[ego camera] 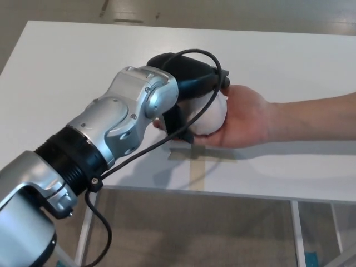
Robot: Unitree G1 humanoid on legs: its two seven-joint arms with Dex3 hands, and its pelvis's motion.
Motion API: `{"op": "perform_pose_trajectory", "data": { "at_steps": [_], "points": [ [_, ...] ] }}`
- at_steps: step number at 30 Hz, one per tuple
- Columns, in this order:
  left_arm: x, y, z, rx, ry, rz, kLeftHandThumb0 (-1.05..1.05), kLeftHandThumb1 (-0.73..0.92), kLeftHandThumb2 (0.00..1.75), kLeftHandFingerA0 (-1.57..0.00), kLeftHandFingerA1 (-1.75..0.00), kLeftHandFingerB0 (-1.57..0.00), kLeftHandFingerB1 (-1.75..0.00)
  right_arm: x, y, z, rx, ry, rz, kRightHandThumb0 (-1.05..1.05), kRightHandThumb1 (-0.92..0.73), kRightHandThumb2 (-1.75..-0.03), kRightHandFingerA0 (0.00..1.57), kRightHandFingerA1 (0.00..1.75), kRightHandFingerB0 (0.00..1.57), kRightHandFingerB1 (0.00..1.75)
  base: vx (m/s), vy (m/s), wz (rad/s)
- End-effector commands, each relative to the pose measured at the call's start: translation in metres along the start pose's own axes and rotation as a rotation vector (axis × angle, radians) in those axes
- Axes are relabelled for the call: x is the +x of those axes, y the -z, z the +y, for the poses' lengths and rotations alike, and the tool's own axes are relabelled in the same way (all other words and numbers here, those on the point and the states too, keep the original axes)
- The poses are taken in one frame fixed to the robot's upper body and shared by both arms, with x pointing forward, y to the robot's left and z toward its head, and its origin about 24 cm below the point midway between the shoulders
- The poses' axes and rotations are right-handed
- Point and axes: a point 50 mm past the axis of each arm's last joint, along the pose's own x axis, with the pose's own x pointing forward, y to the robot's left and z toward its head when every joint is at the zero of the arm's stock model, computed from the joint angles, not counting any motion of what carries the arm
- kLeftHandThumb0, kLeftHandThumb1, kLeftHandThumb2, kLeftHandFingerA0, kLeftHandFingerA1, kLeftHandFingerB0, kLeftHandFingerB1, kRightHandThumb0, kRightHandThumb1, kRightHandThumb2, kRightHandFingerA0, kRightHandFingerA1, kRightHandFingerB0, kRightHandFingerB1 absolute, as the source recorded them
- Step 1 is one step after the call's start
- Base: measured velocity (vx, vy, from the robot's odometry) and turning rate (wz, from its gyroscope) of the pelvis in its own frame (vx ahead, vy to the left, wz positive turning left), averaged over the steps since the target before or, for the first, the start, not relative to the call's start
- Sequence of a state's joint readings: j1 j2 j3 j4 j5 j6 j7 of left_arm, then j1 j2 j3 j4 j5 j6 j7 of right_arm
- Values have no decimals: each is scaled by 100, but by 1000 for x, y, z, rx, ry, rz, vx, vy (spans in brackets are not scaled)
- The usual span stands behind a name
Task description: Use the left hand to take the pink dumpling toy on a person's hand and put it on the desk.
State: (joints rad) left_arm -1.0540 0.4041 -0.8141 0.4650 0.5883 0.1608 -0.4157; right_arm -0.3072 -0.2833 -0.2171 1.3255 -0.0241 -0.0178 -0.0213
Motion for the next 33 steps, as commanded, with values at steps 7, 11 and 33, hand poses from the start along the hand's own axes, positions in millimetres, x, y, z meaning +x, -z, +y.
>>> {"op": "perform_pose_trajectory", "data": {
  "at_steps": [7, 11, 33],
  "points": [
    [3, 0, -14, -21, -55, 22, -26, 77, 58, -62, -166, -84, -52, 0, -2, -2, -20, 2, 9, -20, -69, -61, 67, 46, 53, 43, 0, 0, 0],
    [2, 2, -12, -14, -96, 15, -37, 61, 63, -72, -150, -76, -54, 0, -2, -2, -19, 2, 6, -20, -69, -61, 67, 46, 53, 43, 0, 0, 0],
    [1, 4, -13, -34, -112, 3, -36, 63, 65, -73, -149, -78, -55, 0, -1, -2, -22, -17, 24, -19, -69, -60, 67, 46, 56, 43, 0, 0, 0]
  ]
}}
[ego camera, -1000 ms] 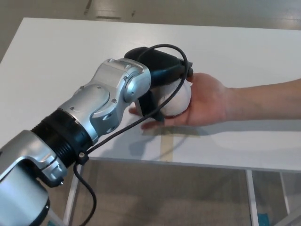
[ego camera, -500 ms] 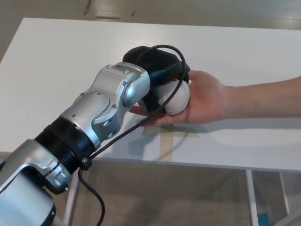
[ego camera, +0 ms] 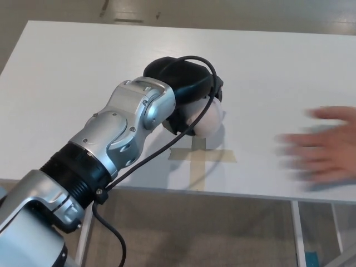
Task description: Use the left hand to take the pink dumpling toy on a person's hand and put it on the desk.
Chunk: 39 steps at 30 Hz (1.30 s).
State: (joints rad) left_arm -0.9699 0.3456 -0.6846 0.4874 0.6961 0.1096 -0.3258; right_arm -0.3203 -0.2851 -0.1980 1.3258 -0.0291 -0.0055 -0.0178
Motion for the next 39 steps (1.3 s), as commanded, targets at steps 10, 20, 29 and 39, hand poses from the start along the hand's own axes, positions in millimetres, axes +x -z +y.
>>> {"op": "perform_pose_trajectory", "data": {
  "at_steps": [10, 20, 29, 39],
  "points": [
    [-1, 2, -4, 15, 1, 1, -36, 61, 61, -72, -152, -79, -53, 0, 4, -3, -21, -20, 29, -18, -69, -60, 68, 46, 57, 44, 0, 0, 0],
    [-2, 0, -3, 12, -15, -14, -36, 63, 63, -72, -151, -79, -54, 0, 3, -3, -27, -23, 29, -19, -69, -60, 68, 46, 58, 44, 0, 0, 0],
    [-27, -4, 48, -27, -140, -105, -24, 74, 63, -69, -159, -86, -55, 0, 1, -3, -4, -25, 25, -21, -68, -60, 68, 46, 59, 45, 0, 0, 0],
    [-80, 24, 117, -61, -448, -167, -29, 73, 64, -71, -158, -74, -48, 0, 2, -5, 4, -23, 27, -22, -68, -60, 65, 45, 57, 44, 0, 0, 0]
  ]
}}
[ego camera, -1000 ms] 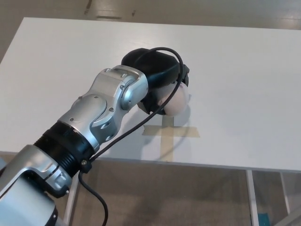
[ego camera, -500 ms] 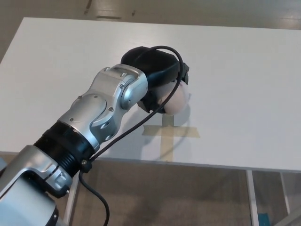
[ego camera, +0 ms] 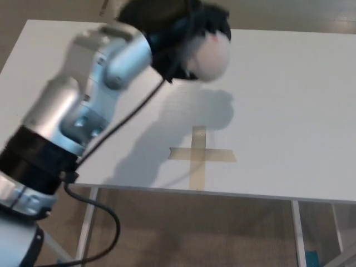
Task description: Use the left hand to take the pink dumpling toy on a person's hand and put it on the desk.
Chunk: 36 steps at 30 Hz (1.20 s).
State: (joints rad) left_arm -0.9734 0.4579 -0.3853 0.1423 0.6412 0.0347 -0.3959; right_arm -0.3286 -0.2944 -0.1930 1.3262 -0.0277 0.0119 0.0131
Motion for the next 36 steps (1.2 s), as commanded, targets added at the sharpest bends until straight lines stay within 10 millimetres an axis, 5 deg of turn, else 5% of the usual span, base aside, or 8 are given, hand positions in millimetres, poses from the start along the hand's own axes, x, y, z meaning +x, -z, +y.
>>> {"op": "perform_pose_trajectory", "data": {
  "at_steps": [1, 10, 13, 14, 19, 23, 26, 36],
  "points": [
    [-19, 16, 33, -21, -103, -34, -29, 73, 64, -71, -158, -74, -48, 0, 4, -4, 9, 1, 19, -22, -68, -60, 65, 45, 57, 44, 0, 0, 0],
    [-40, 62, 26, 2, -65, 99, -29, 72, 63, -71, -156, -83, -53, -1, 7, -5, 1, 11, 27, -19, -69, -60, 68, 46, 57, 44, 0, 0, 0],
    [-46, 77, 16, -1, -31, 157, -35, 61, 92, -88, -122, -74, -66, -1, 8, -4, -2, 10, 28, -20, -69, -60, 69, 46, 59, 45, 0, 0, 0],
    [-50, 86, 9, -1, -6, 194, -18, 66, 59, -86, -125, -90, -59, -1, 8, -3, -5, 7, 27, -19, -69, -60, 69, 47, 59, 45, 0, 0, 0],
    [-58, 114, -13, 2, 79, 315, -29, 74, 64, -77, -134, -64, -43, -1, 7, -3, -5, 4, 24, -20, -69, -60, 69, 47, 59, 45, 0, 0, 0],
    [-63, 133, -35, 0, 141, 406, -27, 75, 64, -76, -137, -83, -53, -1, 7, -4, -5, 2, 20, -19, -69, -60, 68, 46, 59, 45, 0, 0, 0],
    [-64, 140, -45, 16, 166, 431, -26, 72, 65, -74, -141, -85, -72, -1, 6, -4, -4, -2, 18, -19, -69, -60, 68, 46, 58, 45, 0, 0, 0],
    [-70, 138, -99, -8, 284, 448, -25, 73, 63, -73, -133, -60, -43, 0, 5, -2, 16, -10, 19, -21, -70, -60, 66, 46, 55, 43, 0, 0, 0]
  ]
}}
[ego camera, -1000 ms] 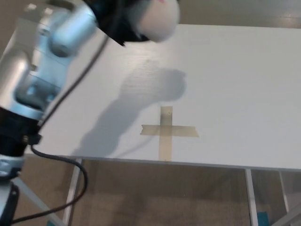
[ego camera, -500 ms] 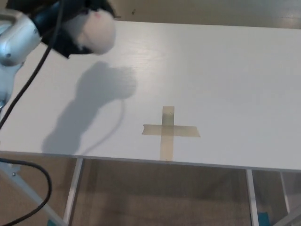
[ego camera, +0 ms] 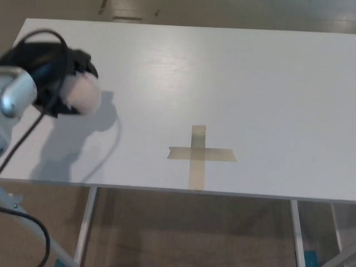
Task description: Use the left hand to take the pink dumpling toy on a person's hand and put it on the desk.
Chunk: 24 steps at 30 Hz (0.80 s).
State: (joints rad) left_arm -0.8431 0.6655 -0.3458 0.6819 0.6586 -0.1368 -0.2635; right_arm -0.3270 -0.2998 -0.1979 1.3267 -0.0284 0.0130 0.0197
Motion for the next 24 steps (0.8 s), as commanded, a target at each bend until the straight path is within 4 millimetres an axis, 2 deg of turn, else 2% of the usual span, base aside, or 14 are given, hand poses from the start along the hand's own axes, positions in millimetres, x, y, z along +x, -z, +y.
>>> {"op": "perform_pose_trajectory", "data": {
  "at_steps": [1, 4, 6, 14, 15, 16, 17, 18, 19, 20, 24],
  "points": [
    [4, -6, -22, 19, 17, -22, -25, 73, 63, -73, -133, -60, -43, 0, 3, 1, 14, -12, 16, -22, -70, -61, 66, 45, 54, 43, 0, 0, 0],
    [6, -10, -28, 25, 27, -35, -24, 73, 63, -73, -132, -62, -43, 0, 2, 1, 14, -16, 15, -22, -70, -61, 65, 45, 53, 42, 0, 0, 0],
    [6, -16, -36, 14, 36, -60, -23, 75, 64, -72, -138, -75, -49, 0, 2, 1, 2, -17, 19, -23, -70, -61, 66, 45, 52, 42, 0, 0, 0],
    [3, -22, -56, -14, 70, -91, -22, 75, 64, -71, -143, -76, -50, 0, 2, 2, -16, -25, 21, -23, -70, -61, 65, 45, 53, 42, 0, 0, 0],
    [3, -22, -56, -28, 67, -90, -26, 71, 62, -71, -135, -63, -42, 0, 1, 2, -17, -25, 19, -23, -69, -60, 65, 45, 53, 42, 0, 0, 0],
    [4, -22, -55, -52, 75, -85, -31, 63, 58, -74, -68, -39, -33, 0, 0, 1, -17, -25, 17, -24, -69, -60, 65, 45, 53, 42, 0, 0, 0],
    [4, -22, -54, -60, 83, -82, -31, 63, 58, -74, -68, -39, -33, 0, -1, 1, -16, -26, 17, -24, -69, -60, 65, 45, 53, 42, 0, 0, 0],
    [5, -21, -52, -48, 123, -60, -53, 53, 59, -2, -23, -4, -24, 0, -1, 1, -14, -25, 18, -24, -69, -60, 65, 45, 53, 42, 0, 0, 0],
    [5, -21, -51, -35, 146, -44, -53, 53, 59, -2, -23, -4, -24, 0, -1, 0, -13, -24, 19, -24, -69, -60, 65, 45, 53, 42, 0, 0, 0],
    [6, -20, -49, -22, 170, -24, -73, 46, 77, 0, 0, -1, -10, 0, 0, 0, -13, -23, 22, -25, -70, -60, 66, 45, 53, 42, 0, 0, 0],
    [6, -17, -42, -21, 200, 20, -76, 45, 82, 0, 0, 0, -9, 0, -1, 0, -16, -24, 24, -25, -70, -60, 65, 45, 54, 42, 0, 0, 0]
  ]
}}
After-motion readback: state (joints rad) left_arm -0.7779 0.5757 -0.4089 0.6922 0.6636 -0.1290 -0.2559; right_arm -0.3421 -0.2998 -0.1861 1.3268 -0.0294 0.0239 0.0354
